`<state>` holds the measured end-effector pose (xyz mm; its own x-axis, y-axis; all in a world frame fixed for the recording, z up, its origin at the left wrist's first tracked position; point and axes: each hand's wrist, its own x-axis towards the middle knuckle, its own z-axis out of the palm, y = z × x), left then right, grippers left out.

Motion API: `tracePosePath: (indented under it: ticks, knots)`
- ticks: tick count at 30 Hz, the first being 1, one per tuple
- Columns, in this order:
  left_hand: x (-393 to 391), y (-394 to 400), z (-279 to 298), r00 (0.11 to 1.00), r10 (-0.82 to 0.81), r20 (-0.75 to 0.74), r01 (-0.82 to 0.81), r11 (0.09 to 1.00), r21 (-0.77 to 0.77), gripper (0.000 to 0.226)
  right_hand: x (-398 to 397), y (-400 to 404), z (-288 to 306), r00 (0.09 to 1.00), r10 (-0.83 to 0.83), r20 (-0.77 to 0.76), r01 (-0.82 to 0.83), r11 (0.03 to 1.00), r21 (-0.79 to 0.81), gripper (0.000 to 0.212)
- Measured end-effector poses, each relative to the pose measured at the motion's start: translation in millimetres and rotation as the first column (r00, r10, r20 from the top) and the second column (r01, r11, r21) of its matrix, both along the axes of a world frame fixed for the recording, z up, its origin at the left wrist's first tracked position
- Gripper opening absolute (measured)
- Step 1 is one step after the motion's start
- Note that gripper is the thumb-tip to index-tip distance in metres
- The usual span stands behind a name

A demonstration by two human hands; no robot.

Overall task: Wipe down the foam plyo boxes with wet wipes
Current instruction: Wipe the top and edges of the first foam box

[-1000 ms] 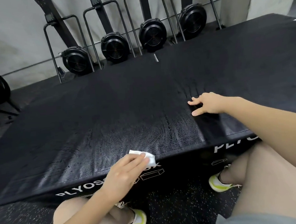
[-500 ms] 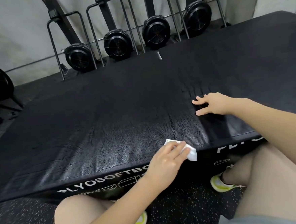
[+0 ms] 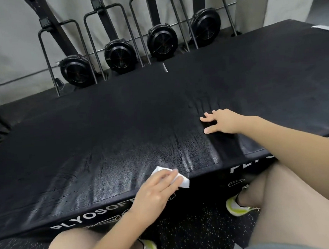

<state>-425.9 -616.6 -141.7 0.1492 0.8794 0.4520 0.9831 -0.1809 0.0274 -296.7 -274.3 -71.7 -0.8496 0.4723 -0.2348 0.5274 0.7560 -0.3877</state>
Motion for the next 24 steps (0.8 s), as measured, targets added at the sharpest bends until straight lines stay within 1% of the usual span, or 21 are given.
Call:
tracePosePath:
  ticks: [6, 9, 11, 14, 17, 19, 20, 22, 23, 24]
  knots:
    - [78, 93, 4, 0.998, -0.047, -0.047, 0.049, 0.998, 0.042, 0.029, 12, -7, -1, 0.998, -0.011, -0.062, 0.009, 0.999, -0.034, 0.060]
    - [101, 127, 7, 0.997, -0.044, -0.064, 0.046, 0.998, 0.032, 0.034, 23, -10, 5, 0.996, -0.010, -0.092, 0.007, 0.999, -0.031, 0.053]
    - [106, 142, 10, 0.996, -0.015, -0.092, 0.015, 1.000, -0.004, 0.037, 35, -9, 12, 0.988, -0.054, -0.145, 0.041, 0.995, -0.090, 0.046]
    - [109, 144, 20, 0.998, 0.034, -0.058, -0.037, 0.998, -0.048, 0.048, 56, -12, 27, 0.963, -0.137, -0.234, 0.109, 0.986, -0.128, 0.038]
    - [106, 129, 32, 0.999, 0.043, -0.030, -0.044, 0.999, -0.032, 0.052, 80, -33, 36, 0.895, -0.188, -0.404, 0.153, 0.981, -0.117, 0.030]
    - [95, 118, 33, 0.998, 0.063, -0.032, -0.063, 0.998, 0.007, 0.048, 96, -57, 32, 0.837, -0.176, -0.518, 0.151, 0.984, -0.090, 0.022]
    - [88, 114, 33, 0.997, 0.078, -0.023, -0.078, 0.997, 0.017, 0.046, 103, -70, 25, 0.830, -0.131, -0.542, 0.126, 0.991, -0.046, 0.021]
    - [74, 106, 31, 0.997, 0.078, 0.007, -0.078, 0.997, 0.022, 0.040, 110, -94, 7, 0.856, 0.012, -0.517, 0.059, 0.991, 0.120, 0.027]
    - [68, 102, 29, 0.998, 0.053, 0.019, -0.053, 0.998, 0.026, 0.037, 111, -103, -4, 0.871, 0.070, -0.486, 0.027, 0.981, 0.190, 0.027]
    - [63, 100, 29, 0.999, 0.025, 0.029, -0.026, 0.999, 0.038, 0.034, 109, -109, -15, 0.873, 0.105, -0.476, 0.004, 0.975, 0.222, 0.023]
